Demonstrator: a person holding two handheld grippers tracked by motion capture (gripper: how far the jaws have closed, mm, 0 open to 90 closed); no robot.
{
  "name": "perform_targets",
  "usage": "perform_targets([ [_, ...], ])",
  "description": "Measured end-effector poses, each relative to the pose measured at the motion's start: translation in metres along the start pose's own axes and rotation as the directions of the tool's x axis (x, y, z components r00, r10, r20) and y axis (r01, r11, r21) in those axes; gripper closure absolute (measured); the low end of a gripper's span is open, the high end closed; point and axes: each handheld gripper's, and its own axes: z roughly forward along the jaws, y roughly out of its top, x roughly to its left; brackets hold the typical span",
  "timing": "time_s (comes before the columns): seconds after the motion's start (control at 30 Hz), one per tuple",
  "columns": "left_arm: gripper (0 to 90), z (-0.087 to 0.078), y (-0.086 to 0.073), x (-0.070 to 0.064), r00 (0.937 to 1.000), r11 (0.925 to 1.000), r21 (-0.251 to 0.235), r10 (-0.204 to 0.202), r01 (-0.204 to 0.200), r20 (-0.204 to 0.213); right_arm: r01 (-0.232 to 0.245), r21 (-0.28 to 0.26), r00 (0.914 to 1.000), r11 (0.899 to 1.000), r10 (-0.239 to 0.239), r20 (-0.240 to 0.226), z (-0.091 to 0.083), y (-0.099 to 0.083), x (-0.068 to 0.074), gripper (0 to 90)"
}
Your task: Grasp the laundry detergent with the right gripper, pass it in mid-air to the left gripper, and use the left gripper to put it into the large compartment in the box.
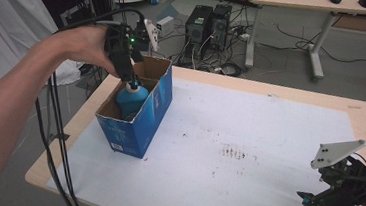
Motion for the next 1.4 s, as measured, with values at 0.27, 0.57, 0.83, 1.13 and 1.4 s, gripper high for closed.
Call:
perform_targets([
  [0.27, 23.0, -0.004, 0.042, -0.018, 0.9957, 0.9953, -0.032, 0.092, -0.092, 0.006, -0.002, -0.002, 1.0000, 1.000, 0.002, 0.006, -0.002, 0.001, 0.000, 13.4],
  [0.57, 23.0, 0.013, 0.088, -0.041, 0.9821, 0.9827, -0.039, 0.183, -0.181, 0.045, -0.005, 0.006, 1.0000, 1.000, 0.005, 0.002, -0.001, 0.002, -0.001, 13.4],
  [0.83, 17.7, 0.052, 0.132, -0.075, 0.9577, 0.9651, -0.072, 0.259, -0.252, 0.125, -0.014, 0.010, 0.9999, 1.000, 0.014, 0.006, -0.003, 0.003, -0.004, 13.4],
  [1.13, 17.7, 0.097, 0.151, -0.105, 0.9387, 0.9559, -0.054, 0.294, -0.289, 0.180, -0.017, 0.011, 0.9997, 1.000, 0.016, 0.016, -0.006, 0.004, -0.007, 13.4],
  [1.4, 17.7, 0.126, 0.156, -0.123, 0.9362, 0.9566, -0.059, 0.291, -0.285, 0.197, -0.016, 0.025, 0.9997, 1.000, 0.016, 0.020, -0.009, 0.009, -0.008, 13.4],
])
